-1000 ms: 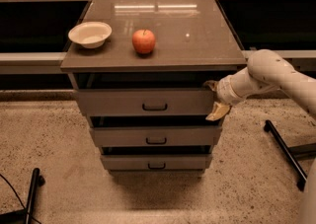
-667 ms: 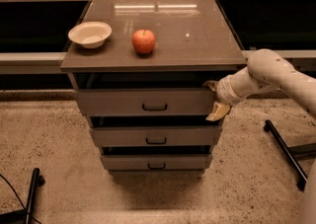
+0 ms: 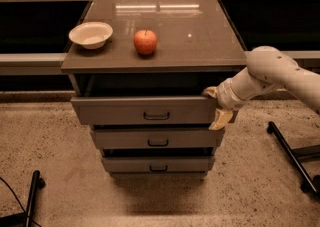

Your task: Open top drawer

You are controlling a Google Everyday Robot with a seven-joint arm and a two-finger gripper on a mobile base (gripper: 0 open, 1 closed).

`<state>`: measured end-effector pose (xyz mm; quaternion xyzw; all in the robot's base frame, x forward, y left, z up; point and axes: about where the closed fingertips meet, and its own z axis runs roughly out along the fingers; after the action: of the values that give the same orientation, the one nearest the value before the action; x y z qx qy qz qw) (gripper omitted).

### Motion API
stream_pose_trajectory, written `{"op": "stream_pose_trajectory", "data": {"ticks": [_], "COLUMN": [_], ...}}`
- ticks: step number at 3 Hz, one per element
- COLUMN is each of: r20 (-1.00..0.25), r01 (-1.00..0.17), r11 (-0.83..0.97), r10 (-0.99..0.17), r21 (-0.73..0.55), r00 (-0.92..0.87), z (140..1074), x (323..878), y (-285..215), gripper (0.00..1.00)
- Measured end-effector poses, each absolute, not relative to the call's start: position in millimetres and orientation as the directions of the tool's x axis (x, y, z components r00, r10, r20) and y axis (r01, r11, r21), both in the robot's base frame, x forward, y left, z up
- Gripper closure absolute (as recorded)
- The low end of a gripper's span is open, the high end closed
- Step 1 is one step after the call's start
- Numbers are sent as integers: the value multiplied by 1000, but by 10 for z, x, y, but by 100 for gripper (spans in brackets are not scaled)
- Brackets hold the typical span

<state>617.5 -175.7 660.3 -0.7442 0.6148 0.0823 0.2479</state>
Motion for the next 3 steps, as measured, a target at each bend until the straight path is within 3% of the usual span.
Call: {"op": "stream_pose_trajectory", "data": {"ticks": [2,3], "r20": [-461,-551], "r01": [-968,-977], "r11": [-178,-184], "r10": [-854,-807], "r21": [-178,-106], "r00": [242,212], "z": [6709,6733], "x": [5696,5403], "y": [-1644,-1635], "gripper": [25,24]}}
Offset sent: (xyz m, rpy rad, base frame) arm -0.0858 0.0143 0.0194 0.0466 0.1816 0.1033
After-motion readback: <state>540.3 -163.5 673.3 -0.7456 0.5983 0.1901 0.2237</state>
